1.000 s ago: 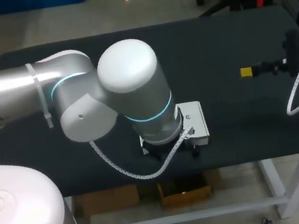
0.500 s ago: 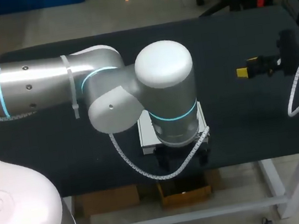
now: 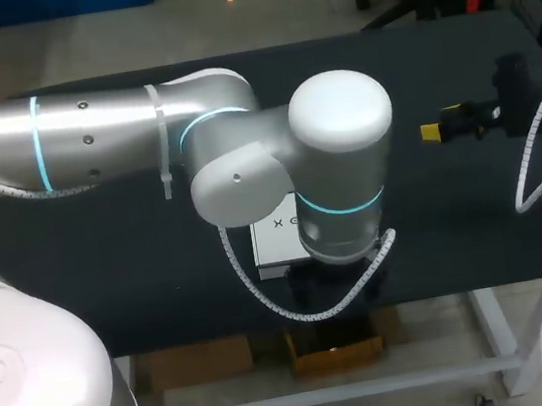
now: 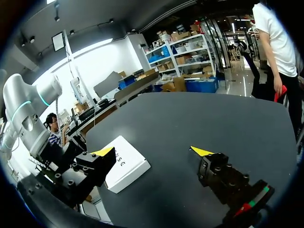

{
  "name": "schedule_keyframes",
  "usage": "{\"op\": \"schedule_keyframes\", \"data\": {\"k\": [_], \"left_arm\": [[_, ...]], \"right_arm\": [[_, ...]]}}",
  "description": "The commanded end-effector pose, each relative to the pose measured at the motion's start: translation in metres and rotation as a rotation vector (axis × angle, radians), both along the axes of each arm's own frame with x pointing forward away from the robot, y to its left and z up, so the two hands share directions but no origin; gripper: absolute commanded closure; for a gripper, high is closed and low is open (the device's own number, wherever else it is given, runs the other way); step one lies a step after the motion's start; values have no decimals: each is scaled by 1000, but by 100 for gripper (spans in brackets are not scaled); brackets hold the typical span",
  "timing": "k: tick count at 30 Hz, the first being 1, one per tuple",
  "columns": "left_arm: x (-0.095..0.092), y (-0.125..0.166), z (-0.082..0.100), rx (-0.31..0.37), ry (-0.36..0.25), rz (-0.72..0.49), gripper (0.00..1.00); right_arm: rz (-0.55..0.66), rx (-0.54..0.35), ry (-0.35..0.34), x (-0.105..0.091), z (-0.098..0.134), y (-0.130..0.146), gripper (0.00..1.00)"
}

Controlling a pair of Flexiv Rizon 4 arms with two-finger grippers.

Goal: Assemble the packaging by folding the flat box into shape, placing the metal phone stand inside, and closing the box properly

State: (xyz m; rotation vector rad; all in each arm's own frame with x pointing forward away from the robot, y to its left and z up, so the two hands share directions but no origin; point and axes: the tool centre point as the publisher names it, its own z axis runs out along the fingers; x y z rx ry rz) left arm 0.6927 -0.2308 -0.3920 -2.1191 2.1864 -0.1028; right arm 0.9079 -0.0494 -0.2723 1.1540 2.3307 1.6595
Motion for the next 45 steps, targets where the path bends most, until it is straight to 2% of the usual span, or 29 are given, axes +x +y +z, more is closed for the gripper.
{"op": "schedule_keyframes", "data": {"k": [1,3,8,14,20,31,45], "left_arm": [[0,-5,0,88,-5,11,0],[5,-1,-3,75,-2,22,0],[19,6,-10,68,-1,74,0],[34,11,-14,49,3,99,0],[48,13,-13,41,0,114,0],[68,19,-7,0,4,157,0],[102,24,-5,-23,4,176,0]], "right_arm": [[1,4,-3,-1,0,-1,0],[1,4,-3,-1,0,-1,0],[-22,-46,-93,7,4,-5,0],[-20,-39,-195,19,16,-14,0],[-6,-54,-251,30,23,-18,0],[22,-78,-301,42,30,-19,0],[-6,-95,-317,57,31,-24,0]]}}
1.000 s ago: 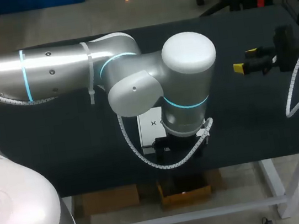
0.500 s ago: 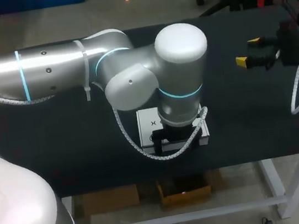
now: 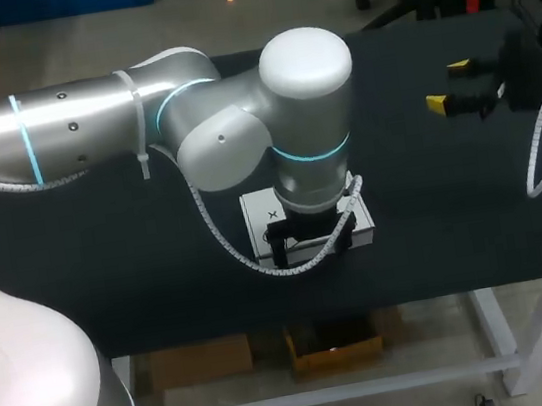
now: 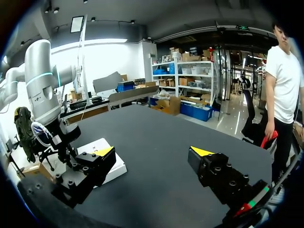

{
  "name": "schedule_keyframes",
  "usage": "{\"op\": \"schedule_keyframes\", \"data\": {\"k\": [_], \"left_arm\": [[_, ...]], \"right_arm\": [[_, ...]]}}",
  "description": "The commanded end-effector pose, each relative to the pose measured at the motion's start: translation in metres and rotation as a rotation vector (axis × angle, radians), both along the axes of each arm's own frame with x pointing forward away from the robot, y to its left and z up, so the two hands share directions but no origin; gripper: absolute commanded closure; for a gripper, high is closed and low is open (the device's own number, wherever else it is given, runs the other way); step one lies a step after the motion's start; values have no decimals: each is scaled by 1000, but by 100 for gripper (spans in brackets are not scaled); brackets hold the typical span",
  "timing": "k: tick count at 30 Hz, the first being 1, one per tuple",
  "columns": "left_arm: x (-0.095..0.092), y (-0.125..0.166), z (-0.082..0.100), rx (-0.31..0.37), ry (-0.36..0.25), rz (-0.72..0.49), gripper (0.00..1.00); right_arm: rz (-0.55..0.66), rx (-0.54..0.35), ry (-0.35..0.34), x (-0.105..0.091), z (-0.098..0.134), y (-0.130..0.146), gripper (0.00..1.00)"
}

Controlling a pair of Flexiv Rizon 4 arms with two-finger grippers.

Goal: Assemble the packaging by folding the flat box into shape, placing the metal phone stand inside, and closing the box properly

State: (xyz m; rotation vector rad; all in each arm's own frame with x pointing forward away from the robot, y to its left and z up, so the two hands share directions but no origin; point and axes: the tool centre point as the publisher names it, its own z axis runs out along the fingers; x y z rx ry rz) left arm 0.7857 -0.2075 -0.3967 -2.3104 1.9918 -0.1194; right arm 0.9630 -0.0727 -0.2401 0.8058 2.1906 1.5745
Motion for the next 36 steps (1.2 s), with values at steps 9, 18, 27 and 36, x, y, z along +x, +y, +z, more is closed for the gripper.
{"op": "schedule_keyframes", "data": {"k": [9,18,27,36], "left_arm": [[35,2,1,-13,13,-44,0],[66,8,1,-10,17,-56,0],[101,12,5,-16,13,-64,0],[139,20,8,-26,12,-66,0]], "right_arm": [[-9,4,-5,2,-1,-1,0],[-9,4,-5,2,-1,-1,0],[-9,4,-5,2,-1,-1,0],[-9,4,-5,2,-1,-1,0]]}}
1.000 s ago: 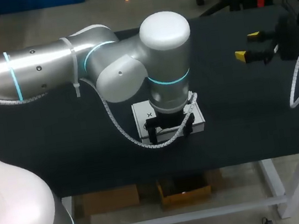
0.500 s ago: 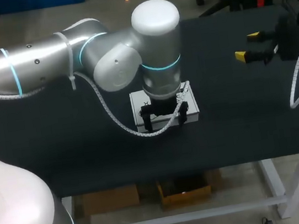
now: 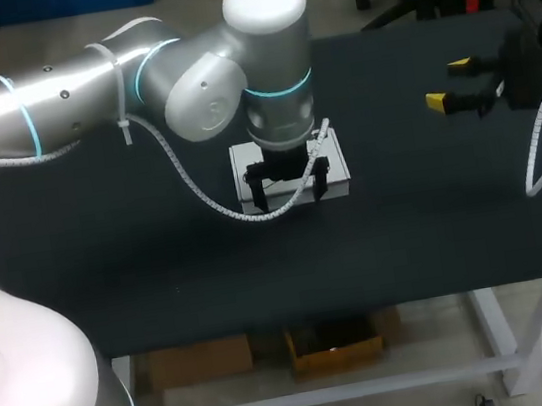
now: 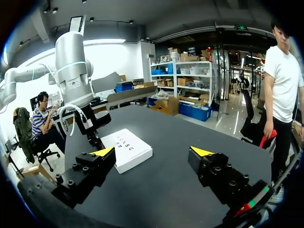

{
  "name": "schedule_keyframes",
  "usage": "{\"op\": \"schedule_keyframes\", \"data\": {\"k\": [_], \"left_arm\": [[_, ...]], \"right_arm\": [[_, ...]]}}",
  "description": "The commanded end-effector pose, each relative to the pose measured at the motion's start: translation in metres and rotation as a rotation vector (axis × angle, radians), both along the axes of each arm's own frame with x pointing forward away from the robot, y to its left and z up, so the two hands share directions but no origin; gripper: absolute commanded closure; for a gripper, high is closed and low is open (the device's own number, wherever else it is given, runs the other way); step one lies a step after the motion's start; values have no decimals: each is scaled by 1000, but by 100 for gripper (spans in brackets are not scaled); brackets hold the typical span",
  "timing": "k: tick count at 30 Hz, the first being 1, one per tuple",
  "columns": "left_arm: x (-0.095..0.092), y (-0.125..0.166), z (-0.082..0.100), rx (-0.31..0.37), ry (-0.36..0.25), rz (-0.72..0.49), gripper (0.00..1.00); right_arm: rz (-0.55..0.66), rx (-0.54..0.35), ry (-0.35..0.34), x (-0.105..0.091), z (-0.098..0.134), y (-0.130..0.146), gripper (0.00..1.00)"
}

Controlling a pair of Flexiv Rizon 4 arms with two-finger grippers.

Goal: Assemble the packaging by folding the flat box into shape, placing the metal phone stand inside, and closing the box properly

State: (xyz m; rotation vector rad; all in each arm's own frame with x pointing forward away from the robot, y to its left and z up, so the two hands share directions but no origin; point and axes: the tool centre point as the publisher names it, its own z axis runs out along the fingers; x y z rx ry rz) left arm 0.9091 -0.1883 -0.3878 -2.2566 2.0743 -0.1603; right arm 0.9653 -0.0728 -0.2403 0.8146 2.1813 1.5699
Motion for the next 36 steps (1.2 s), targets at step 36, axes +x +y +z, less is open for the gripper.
{"op": "schedule_keyframes", "data": {"k": [36], "left_arm": [[181,15,-5,13,26,6,0]], "right_arm": [[2,4,-4,0,-1,-1,0]]}}
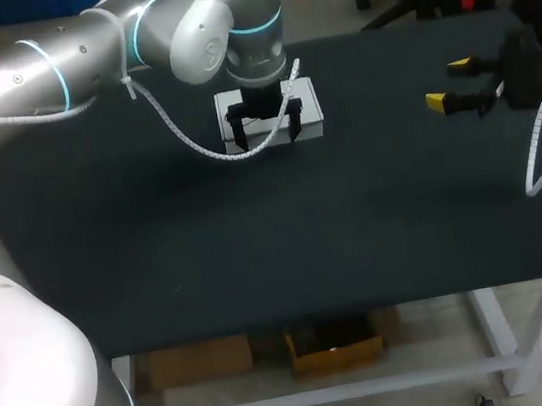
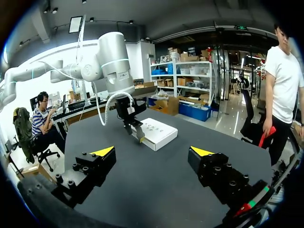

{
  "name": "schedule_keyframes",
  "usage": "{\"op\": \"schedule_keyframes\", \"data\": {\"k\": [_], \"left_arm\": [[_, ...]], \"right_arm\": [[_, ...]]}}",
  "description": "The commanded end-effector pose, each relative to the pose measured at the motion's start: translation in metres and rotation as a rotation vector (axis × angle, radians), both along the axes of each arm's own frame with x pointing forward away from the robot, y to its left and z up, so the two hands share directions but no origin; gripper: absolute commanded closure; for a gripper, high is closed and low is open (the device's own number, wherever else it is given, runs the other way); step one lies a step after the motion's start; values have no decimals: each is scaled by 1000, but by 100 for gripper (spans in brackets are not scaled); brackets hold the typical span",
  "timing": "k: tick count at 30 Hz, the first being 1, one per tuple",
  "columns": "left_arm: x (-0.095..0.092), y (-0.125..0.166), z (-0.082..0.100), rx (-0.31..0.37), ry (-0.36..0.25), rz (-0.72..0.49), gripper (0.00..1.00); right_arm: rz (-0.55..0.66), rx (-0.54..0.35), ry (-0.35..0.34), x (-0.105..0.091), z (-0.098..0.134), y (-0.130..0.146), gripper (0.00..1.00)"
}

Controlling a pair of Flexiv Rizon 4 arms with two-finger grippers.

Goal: Assemble the packaging by folding the flat box into shape, placing the metal phone stand inside, and closing the box properly

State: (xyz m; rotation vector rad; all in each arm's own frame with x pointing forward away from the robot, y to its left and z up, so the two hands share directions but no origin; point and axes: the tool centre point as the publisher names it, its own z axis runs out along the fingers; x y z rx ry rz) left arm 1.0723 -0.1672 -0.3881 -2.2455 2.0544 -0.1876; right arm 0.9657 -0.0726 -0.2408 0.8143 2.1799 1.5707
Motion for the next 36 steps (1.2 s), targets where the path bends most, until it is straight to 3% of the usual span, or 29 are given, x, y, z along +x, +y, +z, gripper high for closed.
{"op": "schedule_keyframes", "data": {"k": [1,10,23,29,36], "left_arm": [[22,-6,-5,11,54,1,0],[54,2,0,1,51,5,0],[77,5,15,2,35,-34,0],[30,12,33,-38,-49,-94,0],[-54,35,47,-70,-204,-156,0]], "right_arm": [[2,3,-3,-1,0,-1,0],[2,3,-3,-1,0,-1,0],[2,3,-3,-1,0,-1,0],[2,3,-3,-1,0,-1,0],[2,3,-3,-1,0,-1,0]]}}
